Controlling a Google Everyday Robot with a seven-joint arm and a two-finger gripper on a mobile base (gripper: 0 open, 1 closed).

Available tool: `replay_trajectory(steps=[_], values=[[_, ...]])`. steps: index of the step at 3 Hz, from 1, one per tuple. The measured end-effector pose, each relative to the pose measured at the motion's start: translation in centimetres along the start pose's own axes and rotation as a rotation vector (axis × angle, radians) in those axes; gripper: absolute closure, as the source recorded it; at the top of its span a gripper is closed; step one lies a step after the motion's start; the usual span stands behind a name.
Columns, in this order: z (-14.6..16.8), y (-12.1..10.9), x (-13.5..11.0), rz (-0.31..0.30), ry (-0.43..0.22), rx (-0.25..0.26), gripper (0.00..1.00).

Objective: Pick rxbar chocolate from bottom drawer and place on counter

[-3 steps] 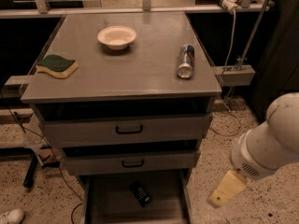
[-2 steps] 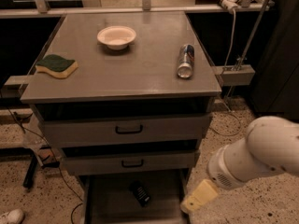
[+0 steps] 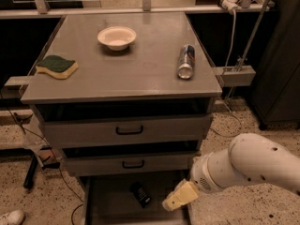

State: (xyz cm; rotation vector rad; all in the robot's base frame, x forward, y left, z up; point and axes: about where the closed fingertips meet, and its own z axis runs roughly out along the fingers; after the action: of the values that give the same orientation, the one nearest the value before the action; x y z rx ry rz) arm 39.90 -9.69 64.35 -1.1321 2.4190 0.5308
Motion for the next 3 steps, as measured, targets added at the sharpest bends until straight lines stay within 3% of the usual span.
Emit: replay_trajectory(steps=[1, 2, 3], values=[[0.0, 0.0, 0.0, 0.000, 0.001, -0.001, 0.00], [3.0, 0.0, 1.2, 0.051, 0.015, 0.017, 0.00], [8.9, 0.3, 6.4, 0.101, 0.109, 0.037, 0.00]])
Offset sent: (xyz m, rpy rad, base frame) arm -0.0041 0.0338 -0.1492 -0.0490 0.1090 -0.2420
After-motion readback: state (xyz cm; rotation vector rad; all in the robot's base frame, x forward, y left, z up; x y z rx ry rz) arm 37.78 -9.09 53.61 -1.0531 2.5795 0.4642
